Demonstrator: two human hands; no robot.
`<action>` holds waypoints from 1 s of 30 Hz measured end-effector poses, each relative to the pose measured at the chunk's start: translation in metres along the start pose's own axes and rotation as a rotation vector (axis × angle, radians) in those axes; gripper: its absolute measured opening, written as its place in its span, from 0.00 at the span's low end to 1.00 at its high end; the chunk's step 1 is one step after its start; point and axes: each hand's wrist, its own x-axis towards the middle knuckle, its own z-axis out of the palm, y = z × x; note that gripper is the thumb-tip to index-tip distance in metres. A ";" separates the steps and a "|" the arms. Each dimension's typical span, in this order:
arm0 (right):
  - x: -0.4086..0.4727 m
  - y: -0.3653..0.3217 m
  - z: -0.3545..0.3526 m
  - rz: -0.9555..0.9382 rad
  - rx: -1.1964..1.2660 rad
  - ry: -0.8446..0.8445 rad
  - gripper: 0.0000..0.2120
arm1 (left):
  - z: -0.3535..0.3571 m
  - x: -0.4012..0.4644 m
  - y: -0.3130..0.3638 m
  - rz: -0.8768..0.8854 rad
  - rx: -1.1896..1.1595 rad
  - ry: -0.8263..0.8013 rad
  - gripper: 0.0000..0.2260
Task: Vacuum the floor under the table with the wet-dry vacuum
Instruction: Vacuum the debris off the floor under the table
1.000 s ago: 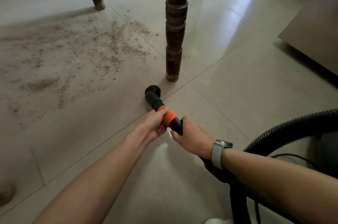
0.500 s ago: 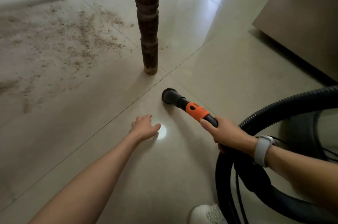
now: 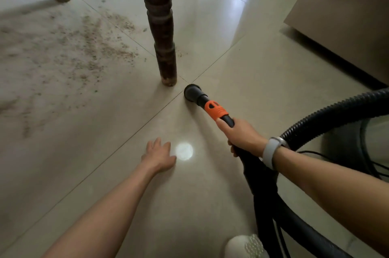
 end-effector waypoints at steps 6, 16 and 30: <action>0.023 -0.024 0.019 -0.115 -0.166 -0.020 0.16 | -0.001 -0.010 -0.038 -0.072 0.014 -0.014 0.27; 0.038 -0.056 0.052 -0.225 -0.466 -0.017 0.16 | 0.003 -0.007 -0.049 -0.074 0.015 -0.026 0.27; 0.042 -0.016 -0.030 -0.017 -0.076 0.067 0.16 | 0.005 -0.004 -0.042 -0.060 -0.041 0.015 0.25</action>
